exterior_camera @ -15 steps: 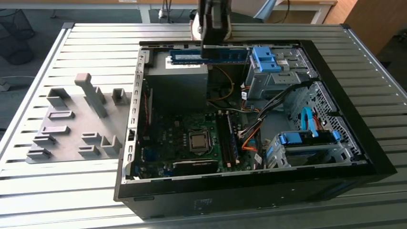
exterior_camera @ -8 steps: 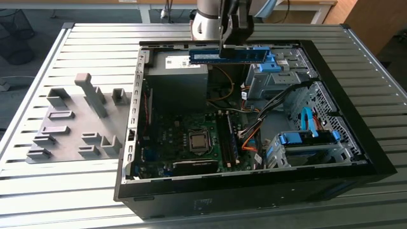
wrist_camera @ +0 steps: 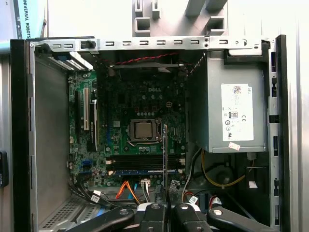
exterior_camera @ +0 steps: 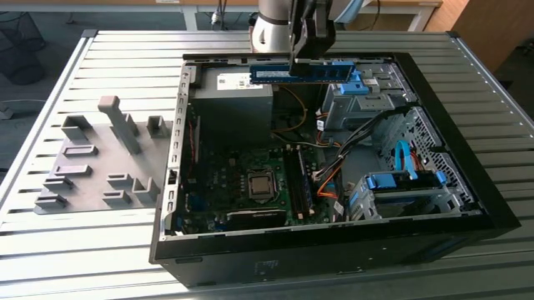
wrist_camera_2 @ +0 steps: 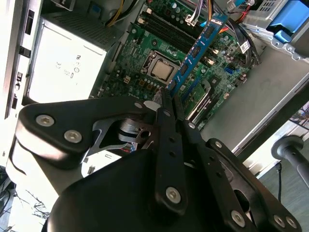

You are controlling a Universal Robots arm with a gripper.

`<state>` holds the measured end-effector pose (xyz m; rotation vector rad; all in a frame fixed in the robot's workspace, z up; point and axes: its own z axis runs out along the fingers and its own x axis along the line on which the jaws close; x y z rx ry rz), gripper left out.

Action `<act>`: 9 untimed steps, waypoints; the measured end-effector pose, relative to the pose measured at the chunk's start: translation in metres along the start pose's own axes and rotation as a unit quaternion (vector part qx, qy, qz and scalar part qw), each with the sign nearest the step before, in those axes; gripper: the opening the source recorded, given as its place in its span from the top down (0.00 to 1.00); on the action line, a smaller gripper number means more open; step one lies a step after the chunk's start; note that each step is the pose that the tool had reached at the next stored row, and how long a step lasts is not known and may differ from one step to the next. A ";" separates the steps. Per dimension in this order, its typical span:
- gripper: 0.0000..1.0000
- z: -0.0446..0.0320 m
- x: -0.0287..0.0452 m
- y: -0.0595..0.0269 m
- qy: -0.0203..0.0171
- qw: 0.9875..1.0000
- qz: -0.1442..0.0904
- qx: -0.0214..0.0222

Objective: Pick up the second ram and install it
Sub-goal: 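Insert the second ram into the second slot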

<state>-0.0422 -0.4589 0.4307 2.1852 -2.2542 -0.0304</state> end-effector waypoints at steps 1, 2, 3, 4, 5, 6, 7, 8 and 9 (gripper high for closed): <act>0.86 0.0000 0.0000 0.0000 0.000 1.000 0.000 0.000; 0.86 0.0000 0.0000 -0.0001 0.000 1.000 0.000 0.000; 0.86 0.0000 0.0000 -0.0001 0.000 1.000 0.000 0.000; 0.86 0.0000 0.0000 -0.0001 0.000 1.000 0.000 0.000; 0.86 0.0000 0.0000 -0.0001 0.000 1.000 0.000 0.000; 0.86 0.0000 0.0000 -0.0001 0.000 1.000 0.000 0.000; 0.86 0.0000 0.0000 -0.0001 0.000 1.000 0.001 0.000; 0.86 0.0000 0.0000 -0.0001 0.000 1.000 0.002 0.000; 0.86 0.0000 0.0000 -0.0001 0.000 1.000 0.004 0.000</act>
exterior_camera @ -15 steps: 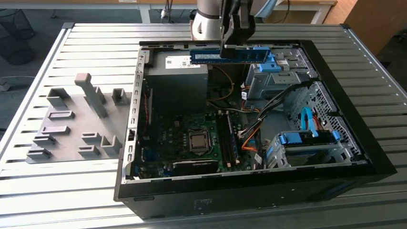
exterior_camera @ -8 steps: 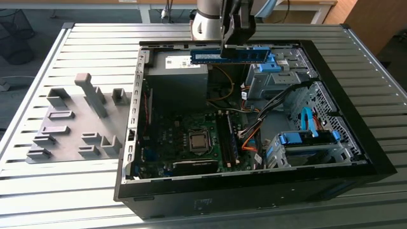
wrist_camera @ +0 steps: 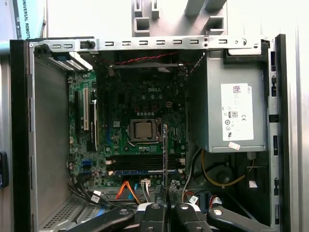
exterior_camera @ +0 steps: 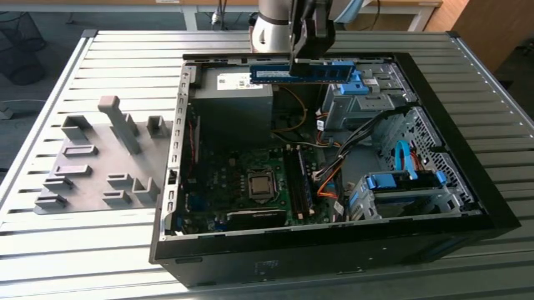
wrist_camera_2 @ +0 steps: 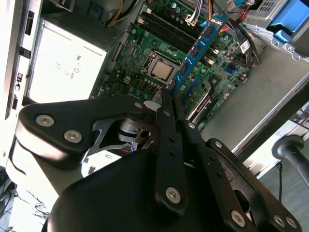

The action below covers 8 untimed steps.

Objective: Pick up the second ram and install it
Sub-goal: 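Insert the second ram into the second slot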

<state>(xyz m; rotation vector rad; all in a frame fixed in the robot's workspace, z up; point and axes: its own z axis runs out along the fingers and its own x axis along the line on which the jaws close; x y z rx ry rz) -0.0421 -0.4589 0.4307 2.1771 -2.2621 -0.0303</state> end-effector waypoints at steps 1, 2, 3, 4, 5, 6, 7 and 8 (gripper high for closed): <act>0.86 0.0000 0.0000 0.0000 0.000 1.000 0.003 0.000; 0.86 0.0001 0.0000 0.0000 0.000 1.000 0.007 0.000; 0.86 0.0002 0.0000 -0.0001 0.001 1.000 0.012 0.000; 0.86 0.0002 0.0000 -0.0001 0.001 1.000 0.019 0.000; 0.86 0.0003 0.0000 0.0000 0.002 1.000 0.027 0.000; 0.86 0.0004 0.0000 0.0000 0.002 0.999 0.034 0.001; 0.86 0.0006 0.0000 0.0000 0.003 0.999 0.042 0.001; 0.86 0.0006 0.0000 0.0000 0.003 0.999 0.050 0.001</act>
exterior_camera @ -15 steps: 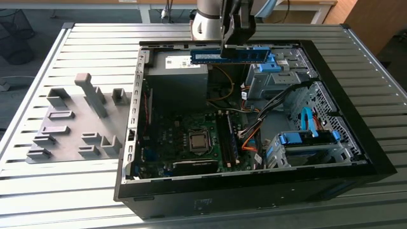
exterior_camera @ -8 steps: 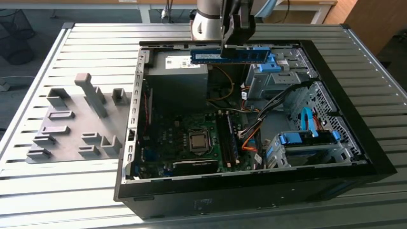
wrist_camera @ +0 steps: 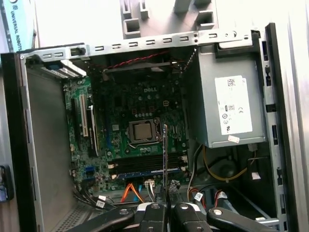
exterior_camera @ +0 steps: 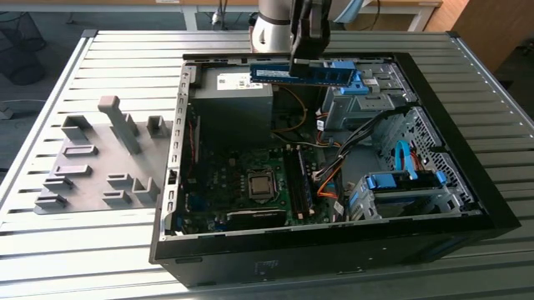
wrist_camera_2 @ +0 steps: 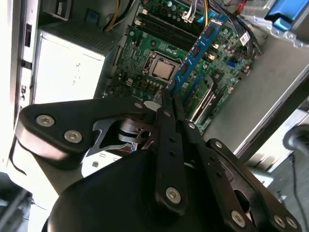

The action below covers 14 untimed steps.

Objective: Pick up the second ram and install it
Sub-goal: 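Insert the second ram into the second slot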

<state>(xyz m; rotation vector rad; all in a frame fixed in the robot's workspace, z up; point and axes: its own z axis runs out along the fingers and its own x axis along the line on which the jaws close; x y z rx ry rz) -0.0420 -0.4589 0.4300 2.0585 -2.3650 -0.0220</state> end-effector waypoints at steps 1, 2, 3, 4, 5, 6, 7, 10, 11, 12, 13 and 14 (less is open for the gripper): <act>0.86 0.0001 0.0000 0.0000 0.000 1.000 0.008 0.000; 0.86 0.0002 0.0000 0.0000 0.001 1.000 0.016 0.000; 0.86 0.0003 0.0000 0.0000 0.001 1.000 0.024 0.000; 0.86 0.0004 0.0000 0.0000 0.002 0.999 0.032 0.000; 0.86 0.0006 0.0000 0.0000 0.002 0.999 0.040 0.001; 0.86 0.0007 0.0000 0.0000 0.003 0.999 0.048 0.001; 0.86 0.0008 0.0000 0.0000 0.003 0.998 0.055 0.001; 0.86 0.0012 0.0000 0.0000 0.004 0.997 0.080 0.001; 0.86 0.0013 0.0000 0.0000 0.005 0.996 0.088 0.001; 0.86 0.0014 0.0000 0.0000 0.005 0.995 0.095 0.001; 0.86 0.0015 0.0000 0.0000 0.006 0.995 0.103 0.001; 0.86 0.0016 0.0000 0.0000 0.006 0.994 0.111 0.002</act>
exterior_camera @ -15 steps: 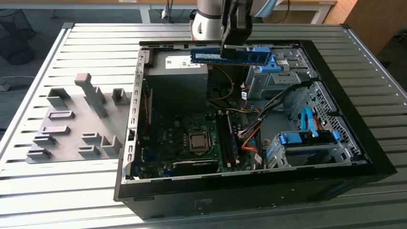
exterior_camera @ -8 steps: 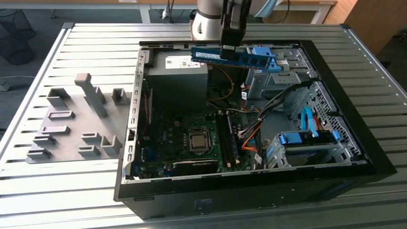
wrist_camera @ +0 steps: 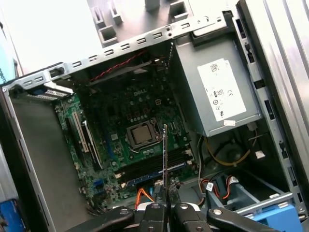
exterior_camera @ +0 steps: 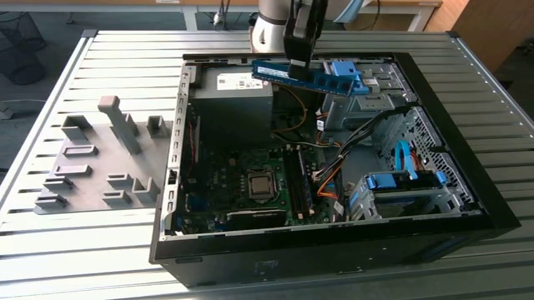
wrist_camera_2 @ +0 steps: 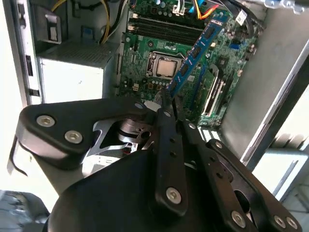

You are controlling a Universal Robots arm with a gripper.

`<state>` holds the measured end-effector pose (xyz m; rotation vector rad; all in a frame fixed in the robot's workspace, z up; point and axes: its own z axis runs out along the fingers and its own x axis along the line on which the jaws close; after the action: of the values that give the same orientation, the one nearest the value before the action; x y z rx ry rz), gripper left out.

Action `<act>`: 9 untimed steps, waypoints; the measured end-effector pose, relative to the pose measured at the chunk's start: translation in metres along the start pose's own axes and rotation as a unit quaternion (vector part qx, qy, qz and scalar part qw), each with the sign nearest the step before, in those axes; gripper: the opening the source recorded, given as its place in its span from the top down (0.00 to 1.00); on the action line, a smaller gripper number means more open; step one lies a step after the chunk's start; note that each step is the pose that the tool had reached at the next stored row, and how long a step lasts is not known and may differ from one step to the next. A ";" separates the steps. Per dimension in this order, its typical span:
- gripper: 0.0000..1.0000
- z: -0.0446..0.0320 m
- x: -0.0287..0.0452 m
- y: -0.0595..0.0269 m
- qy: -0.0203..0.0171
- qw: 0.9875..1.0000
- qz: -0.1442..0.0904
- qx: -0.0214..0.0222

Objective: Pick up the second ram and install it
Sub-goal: 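Insert the second ram into the second slot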

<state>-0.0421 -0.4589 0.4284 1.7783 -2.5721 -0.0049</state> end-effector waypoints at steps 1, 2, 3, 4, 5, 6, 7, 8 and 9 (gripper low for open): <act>0.86 0.0001 0.0000 0.0000 0.000 1.000 0.008 0.000; 0.86 0.0002 0.0000 0.0000 0.001 1.000 0.016 0.000; 0.86 0.0003 0.0000 0.0000 0.001 1.000 0.024 0.000; 0.86 0.0005 0.0000 0.0000 0.002 0.999 0.032 0.000; 0.86 0.0006 0.0000 0.0000 0.002 0.999 0.040 0.001; 0.86 0.0007 0.0000 0.0000 0.003 0.999 0.048 0.001; 0.86 0.0008 0.0000 0.0000 0.003 0.998 0.056 0.001; 0.86 0.0009 0.0000 0.0000 0.003 0.998 0.063 0.001; 0.86 0.0010 0.0000 0.0000 0.004 0.997 0.072 0.001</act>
<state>-0.0421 -0.4589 0.4274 1.5859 -2.6888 0.0060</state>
